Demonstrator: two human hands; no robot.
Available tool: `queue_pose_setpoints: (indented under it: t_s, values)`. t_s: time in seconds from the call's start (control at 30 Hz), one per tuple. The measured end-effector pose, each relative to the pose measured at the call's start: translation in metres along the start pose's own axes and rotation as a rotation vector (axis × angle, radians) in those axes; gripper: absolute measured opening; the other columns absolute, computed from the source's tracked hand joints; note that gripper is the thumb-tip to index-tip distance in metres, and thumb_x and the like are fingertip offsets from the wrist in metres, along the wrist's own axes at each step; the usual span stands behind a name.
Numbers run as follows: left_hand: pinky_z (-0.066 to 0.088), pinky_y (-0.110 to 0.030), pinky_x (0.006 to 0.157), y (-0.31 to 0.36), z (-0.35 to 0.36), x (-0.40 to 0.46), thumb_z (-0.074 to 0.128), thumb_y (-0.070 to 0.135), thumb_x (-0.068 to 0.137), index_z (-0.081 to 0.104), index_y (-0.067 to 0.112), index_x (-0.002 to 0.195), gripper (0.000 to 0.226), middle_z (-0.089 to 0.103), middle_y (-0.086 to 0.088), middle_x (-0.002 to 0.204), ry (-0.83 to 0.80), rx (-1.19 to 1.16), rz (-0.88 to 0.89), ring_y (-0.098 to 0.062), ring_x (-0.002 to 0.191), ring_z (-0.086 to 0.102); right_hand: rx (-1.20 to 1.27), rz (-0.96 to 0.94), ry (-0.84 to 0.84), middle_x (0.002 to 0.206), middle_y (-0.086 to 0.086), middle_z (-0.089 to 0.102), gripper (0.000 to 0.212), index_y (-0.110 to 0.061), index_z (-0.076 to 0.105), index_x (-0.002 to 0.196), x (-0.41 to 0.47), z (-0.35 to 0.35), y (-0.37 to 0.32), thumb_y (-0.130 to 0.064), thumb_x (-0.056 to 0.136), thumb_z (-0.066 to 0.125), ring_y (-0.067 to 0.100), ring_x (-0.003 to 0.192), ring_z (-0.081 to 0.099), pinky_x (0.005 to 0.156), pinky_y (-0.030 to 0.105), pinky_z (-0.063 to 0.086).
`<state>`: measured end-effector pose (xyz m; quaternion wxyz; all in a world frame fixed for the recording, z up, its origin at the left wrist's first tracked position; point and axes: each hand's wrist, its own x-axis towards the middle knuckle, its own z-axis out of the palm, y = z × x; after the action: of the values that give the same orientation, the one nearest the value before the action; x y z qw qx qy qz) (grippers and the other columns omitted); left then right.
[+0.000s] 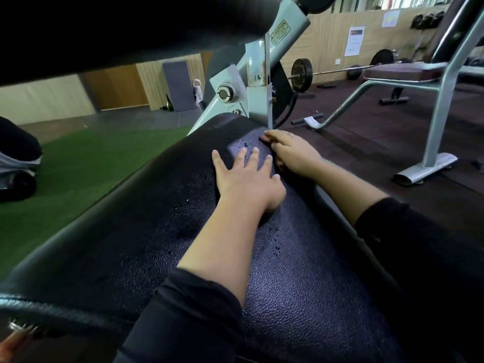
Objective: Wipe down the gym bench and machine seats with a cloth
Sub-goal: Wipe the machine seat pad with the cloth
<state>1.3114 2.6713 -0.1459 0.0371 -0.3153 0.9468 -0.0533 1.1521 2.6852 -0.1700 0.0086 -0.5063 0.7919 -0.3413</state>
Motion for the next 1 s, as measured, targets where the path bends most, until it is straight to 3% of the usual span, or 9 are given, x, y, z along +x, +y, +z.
queue_pose_setpoints:
  t_s: [0.1, 0.2, 0.33, 0.47, 0.53, 0.63, 0.73, 0.87, 1.0]
  values:
    - [-0.016, -0.064, 0.110, -0.002, 0.001, 0.000, 0.009, 0.044, 0.102, -0.002, 0.033, 0.154, 0.054, -0.013, 0.006, 0.161, -0.001, -0.009, 0.003, -0.015, 0.148, -0.015, 0.009, 0.142, 0.003, 0.101, -0.005, 0.057, 0.041, -0.032, 0.049, 0.128, 0.014, -0.005, 0.020, -0.025, 0.090, 0.034, 0.007, 0.081, 0.049, 0.081, 0.029, 0.043]
    - [-0.017, -0.063, 0.110, -0.003, 0.000, 0.001, 0.010, 0.044, 0.103, -0.001, 0.034, 0.154, 0.054, -0.012, 0.006, 0.162, -0.002, -0.015, 0.011, -0.015, 0.148, -0.015, -0.068, 0.279, 0.060, 0.129, 0.008, 0.054, 0.043, -0.029, 0.049, 0.129, -0.003, -0.013, 0.028, -0.021, 0.088, 0.041, 0.030, 0.116, 0.051, 0.094, 0.036, 0.040]
    - [-0.016, -0.064, 0.109, -0.004, -0.002, -0.001, 0.012, 0.043, 0.103, 0.002, 0.033, 0.154, 0.054, -0.010, 0.004, 0.162, 0.005, -0.021, 0.014, -0.016, 0.148, -0.012, -0.017, 0.310, 0.138, 0.131, 0.011, 0.054, 0.041, -0.022, 0.052, 0.129, -0.027, -0.019, 0.024, -0.011, 0.091, 0.041, 0.030, 0.117, 0.050, 0.093, 0.032, 0.041]
    - [-0.016, -0.064, 0.109, -0.005, -0.004, -0.004, 0.014, 0.042, 0.102, 0.005, 0.032, 0.155, 0.054, -0.008, 0.003, 0.162, 0.004, -0.035, 0.021, -0.017, 0.149, -0.010, 0.146, 0.123, 0.197, 0.113, 0.006, 0.060, 0.035, -0.016, 0.053, 0.126, -0.062, -0.013, 0.006, -0.007, 0.096, 0.038, 0.009, 0.062, 0.060, 0.066, 0.017, 0.046]
    - [-0.015, -0.063, 0.110, -0.007, -0.006, -0.009, 0.015, 0.043, 0.102, 0.006, 0.030, 0.155, 0.055, -0.007, 0.002, 0.162, 0.001, -0.031, 0.041, -0.017, 0.149, -0.009, 0.228, 0.031, 0.181, 0.118, 0.005, 0.062, 0.033, -0.016, 0.053, 0.125, -0.078, -0.006, -0.002, -0.010, 0.095, 0.040, -0.008, 0.051, 0.052, 0.069, 0.027, 0.049]
    - [-0.013, -0.056, 0.115, -0.017, -0.013, -0.025, 0.015, 0.045, 0.102, 0.006, 0.029, 0.155, 0.056, -0.008, 0.001, 0.162, -0.056, -0.019, 0.080, -0.015, 0.149, -0.009, 0.221, -0.025, 0.155, 0.117, 0.004, 0.060, 0.033, -0.016, 0.055, 0.127, -0.101, -0.001, -0.023, -0.010, 0.095, 0.044, -0.012, 0.072, 0.057, 0.086, 0.031, 0.044]
    - [-0.010, -0.052, 0.117, -0.038, -0.014, -0.056, 0.014, 0.047, 0.102, 0.002, 0.035, 0.154, 0.055, -0.009, 0.004, 0.162, -0.070, 0.016, 0.084, -0.013, 0.149, -0.008, 0.197, -0.056, 0.174, 0.124, 0.004, 0.059, 0.034, -0.014, 0.055, 0.127, -0.122, 0.001, -0.049, -0.007, 0.094, 0.047, 0.014, 0.113, 0.055, 0.099, 0.022, 0.035]
    - [-0.004, -0.045, 0.120, -0.078, -0.002, -0.112, 0.011, 0.054, 0.101, 0.005, 0.042, 0.152, 0.053, -0.004, 0.009, 0.162, 0.054, 0.007, 0.129, -0.009, 0.148, -0.005, 0.190, -0.079, 0.151, 0.131, 0.001, 0.057, 0.036, -0.014, 0.052, 0.131, -0.140, 0.007, -0.072, -0.012, 0.095, 0.049, 0.014, 0.124, 0.048, 0.099, 0.013, 0.028]
    - [0.002, -0.041, 0.121, -0.113, 0.005, -0.158, 0.012, 0.059, 0.098, 0.013, 0.047, 0.150, 0.053, 0.002, 0.016, 0.161, 0.180, -0.028, 0.126, -0.003, 0.147, 0.000, 0.174, -0.177, 0.102, 0.133, 0.001, 0.056, 0.037, -0.016, 0.050, 0.133, -0.159, 0.010, -0.092, -0.015, 0.096, 0.049, 0.018, 0.126, 0.047, 0.108, 0.031, 0.033]
